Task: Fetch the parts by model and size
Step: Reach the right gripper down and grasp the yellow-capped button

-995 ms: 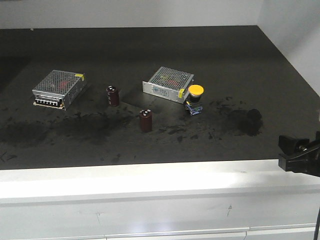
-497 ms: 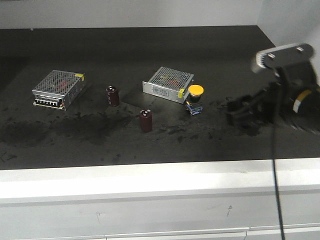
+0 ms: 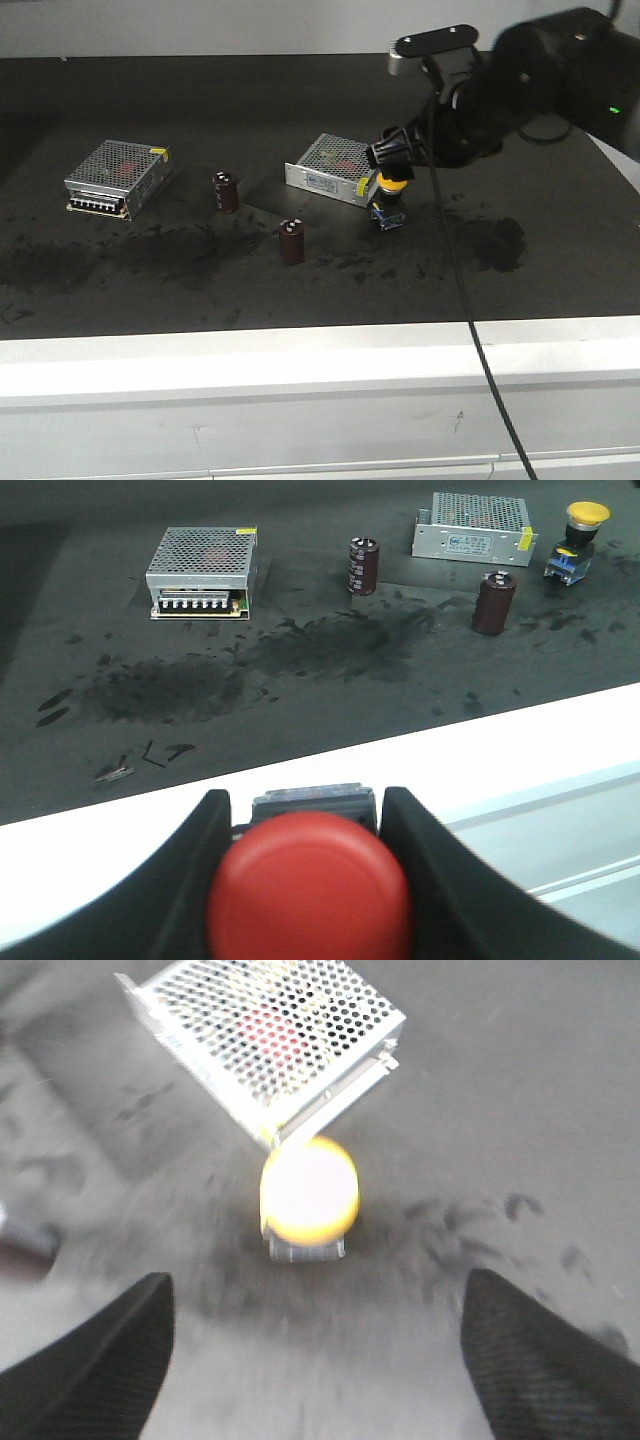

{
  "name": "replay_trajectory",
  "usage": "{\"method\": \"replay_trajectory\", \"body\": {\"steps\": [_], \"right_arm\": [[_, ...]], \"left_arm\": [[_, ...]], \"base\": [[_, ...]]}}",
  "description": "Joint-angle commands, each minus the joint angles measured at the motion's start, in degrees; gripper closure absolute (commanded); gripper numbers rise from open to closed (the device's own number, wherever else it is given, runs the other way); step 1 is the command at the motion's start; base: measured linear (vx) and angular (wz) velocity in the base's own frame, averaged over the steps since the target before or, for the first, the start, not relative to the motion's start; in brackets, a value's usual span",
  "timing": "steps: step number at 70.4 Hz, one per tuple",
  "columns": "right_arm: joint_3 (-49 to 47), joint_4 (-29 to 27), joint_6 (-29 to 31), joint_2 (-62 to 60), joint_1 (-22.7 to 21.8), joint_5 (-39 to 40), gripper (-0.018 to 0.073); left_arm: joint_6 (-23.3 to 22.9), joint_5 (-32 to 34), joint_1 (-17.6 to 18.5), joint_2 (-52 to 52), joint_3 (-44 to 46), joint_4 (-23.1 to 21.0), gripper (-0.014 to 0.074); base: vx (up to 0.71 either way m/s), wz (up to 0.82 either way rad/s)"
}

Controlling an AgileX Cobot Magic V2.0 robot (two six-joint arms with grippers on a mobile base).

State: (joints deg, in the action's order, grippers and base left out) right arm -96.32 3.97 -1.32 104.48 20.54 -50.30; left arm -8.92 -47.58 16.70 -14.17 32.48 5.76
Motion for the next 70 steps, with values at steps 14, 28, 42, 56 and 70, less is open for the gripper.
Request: {"method": "replay_trajectory", "body": {"steps": [14, 28, 42, 56, 70], "right_arm": [[-15.15, 1.0, -0.52, 7.26, -0.27, -5.67, -0.0026], [-17.65, 0.59, -0.52, 11.57, -0.27, -7.48, -0.0026], [-17.78, 0.32, -0.52, 14.35, -0.27, -6.77, -0.0018], [-17.78, 0.27, -1.44, 15.37, -0.27, -5.6, 0.004], [-17.78, 0.34, -2.51, 15.28, -0.27, -4.66, 0.0236]], "left_arm": [[-0.04, 4.35, 0.36, -0.84, 1.48, -0.04, 0.0603], [-0.04, 4.35, 0.36, -0.84, 1.48, -0.04, 0.0603], [-0.04, 4.35, 0.36, -0.84, 1.48, -0.04, 0.0603], [-0.04, 4.35, 0.36, -0.77, 1.48, -0.04, 0.0603], [-0.04, 4.35, 0.36, -0.77, 1.48, -0.04, 0.0603]], "base": [[0.0, 0.0], [0.0, 0.0], [0.0, 0.0], [0.0, 0.0], [0.0, 0.0]]}}
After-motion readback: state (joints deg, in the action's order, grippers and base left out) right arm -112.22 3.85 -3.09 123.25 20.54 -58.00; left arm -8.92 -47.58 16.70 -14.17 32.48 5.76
